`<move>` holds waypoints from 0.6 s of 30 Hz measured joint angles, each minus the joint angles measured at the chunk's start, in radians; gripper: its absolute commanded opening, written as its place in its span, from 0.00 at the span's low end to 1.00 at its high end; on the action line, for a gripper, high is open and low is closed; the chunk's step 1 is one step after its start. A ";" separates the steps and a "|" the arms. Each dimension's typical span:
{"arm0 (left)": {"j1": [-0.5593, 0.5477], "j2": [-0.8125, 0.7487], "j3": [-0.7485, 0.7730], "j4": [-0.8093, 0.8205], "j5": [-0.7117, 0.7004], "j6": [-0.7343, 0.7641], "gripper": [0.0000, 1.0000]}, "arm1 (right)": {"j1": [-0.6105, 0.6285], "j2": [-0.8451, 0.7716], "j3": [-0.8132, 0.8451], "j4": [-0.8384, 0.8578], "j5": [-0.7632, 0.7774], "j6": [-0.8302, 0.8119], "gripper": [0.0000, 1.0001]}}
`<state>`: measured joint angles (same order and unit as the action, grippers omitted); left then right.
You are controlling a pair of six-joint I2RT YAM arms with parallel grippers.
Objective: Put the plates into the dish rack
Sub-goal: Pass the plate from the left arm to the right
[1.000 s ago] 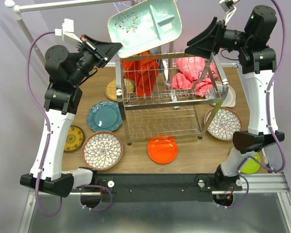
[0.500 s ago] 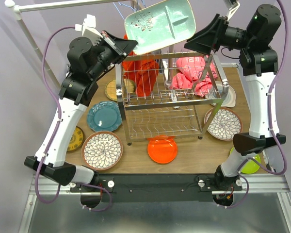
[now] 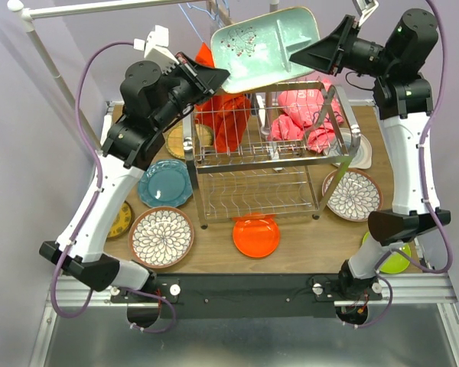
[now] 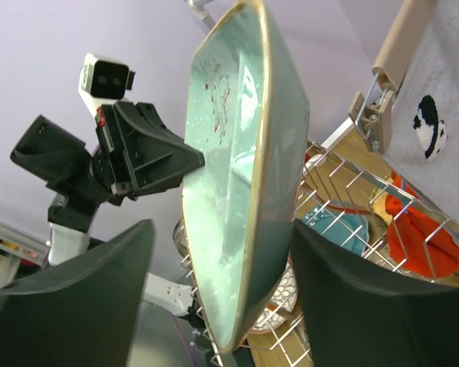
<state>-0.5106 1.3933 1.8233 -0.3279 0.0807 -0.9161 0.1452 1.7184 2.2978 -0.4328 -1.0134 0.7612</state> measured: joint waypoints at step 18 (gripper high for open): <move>-0.034 -0.032 -0.028 0.029 -0.015 0.057 0.57 | -0.005 -0.018 -0.087 0.060 0.050 0.096 0.01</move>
<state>-0.5446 1.3617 1.7954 -0.2993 0.0658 -0.8593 0.1398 1.7004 2.2112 -0.3733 -0.9638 0.8570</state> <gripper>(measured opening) 0.206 0.314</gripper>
